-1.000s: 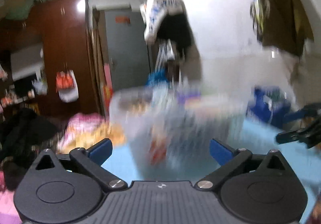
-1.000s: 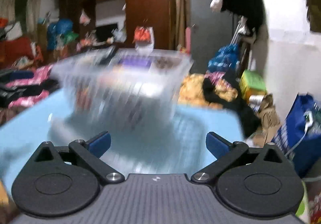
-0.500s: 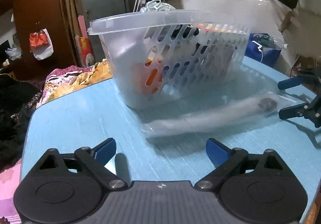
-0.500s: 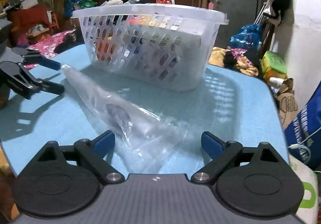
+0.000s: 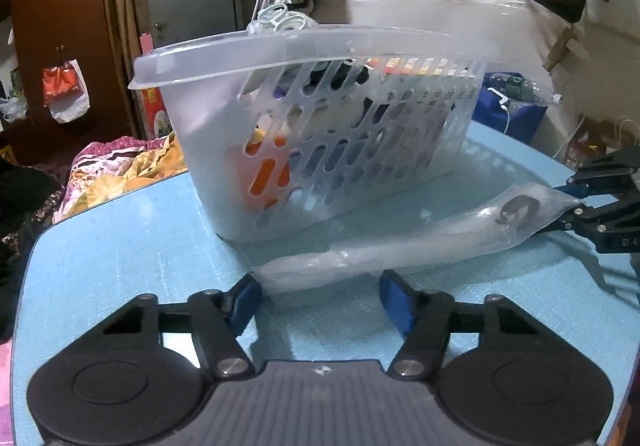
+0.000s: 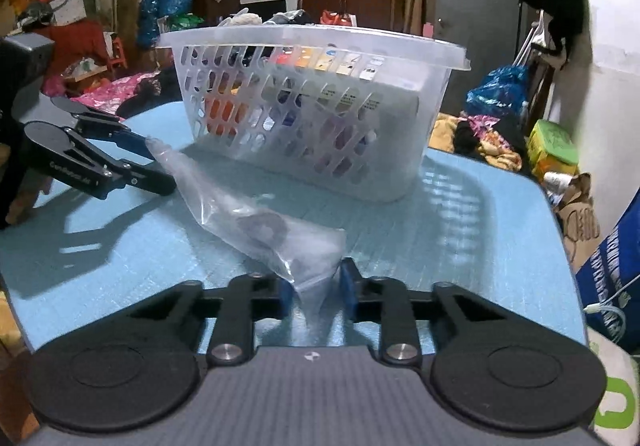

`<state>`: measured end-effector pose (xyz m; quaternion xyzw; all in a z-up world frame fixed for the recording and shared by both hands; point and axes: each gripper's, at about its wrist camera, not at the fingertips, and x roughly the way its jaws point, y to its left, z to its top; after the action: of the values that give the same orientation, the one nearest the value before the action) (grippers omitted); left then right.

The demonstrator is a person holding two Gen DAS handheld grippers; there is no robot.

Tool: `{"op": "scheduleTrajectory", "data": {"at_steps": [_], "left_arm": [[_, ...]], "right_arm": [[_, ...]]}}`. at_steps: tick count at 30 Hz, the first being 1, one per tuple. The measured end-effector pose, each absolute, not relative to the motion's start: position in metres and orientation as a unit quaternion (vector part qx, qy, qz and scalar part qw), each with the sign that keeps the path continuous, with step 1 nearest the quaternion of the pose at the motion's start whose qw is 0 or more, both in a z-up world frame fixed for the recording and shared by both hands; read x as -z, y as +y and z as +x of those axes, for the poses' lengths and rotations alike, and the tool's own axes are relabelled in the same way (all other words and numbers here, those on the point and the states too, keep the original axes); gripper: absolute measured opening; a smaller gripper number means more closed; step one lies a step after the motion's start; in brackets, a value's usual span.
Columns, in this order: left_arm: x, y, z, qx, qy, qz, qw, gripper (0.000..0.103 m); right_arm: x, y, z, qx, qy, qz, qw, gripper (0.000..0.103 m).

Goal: Organize objects
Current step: 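Close both grippers on the clear plastic bag on the table, then lift the plastic bag with both grippers and carry it over the basket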

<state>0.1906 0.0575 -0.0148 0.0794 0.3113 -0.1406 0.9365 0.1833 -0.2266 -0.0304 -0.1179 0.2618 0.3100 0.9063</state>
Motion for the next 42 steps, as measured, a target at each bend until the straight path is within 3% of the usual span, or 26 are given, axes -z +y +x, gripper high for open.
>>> {"op": "scheduleTrajectory", "data": {"at_steps": [2,3,7,20,30,42], "left_arm": [[0.014,0.054,0.19,0.135,0.307,0.084,0.938,0.055],[0.014,0.054,0.188,0.121,0.303,0.088,0.941,0.038],[0.012,0.059,0.183,0.109,0.294,0.079,0.946,0.02],[-0.002,0.054,0.144,0.089,0.218,0.069,0.969,0.013],[-0.045,0.05,0.124,0.083,0.163,0.074,0.98,0.013],[-0.119,0.053,0.187,0.043,0.134,0.084,0.987,0.013]], "right_arm": [[0.03,-0.225,0.182,-0.308,0.26,-0.12,0.907,0.024],[0.03,-0.224,0.182,-0.305,0.258,-0.12,0.909,0.021],[0.03,-0.226,0.179,-0.297,0.25,-0.118,0.914,0.018],[0.019,-0.234,0.17,-0.293,0.207,-0.092,0.929,0.016],[-0.04,-0.234,0.164,-0.297,0.148,-0.094,0.939,0.016],[-0.104,-0.22,0.232,-0.305,0.123,-0.064,0.942,0.016]]}}
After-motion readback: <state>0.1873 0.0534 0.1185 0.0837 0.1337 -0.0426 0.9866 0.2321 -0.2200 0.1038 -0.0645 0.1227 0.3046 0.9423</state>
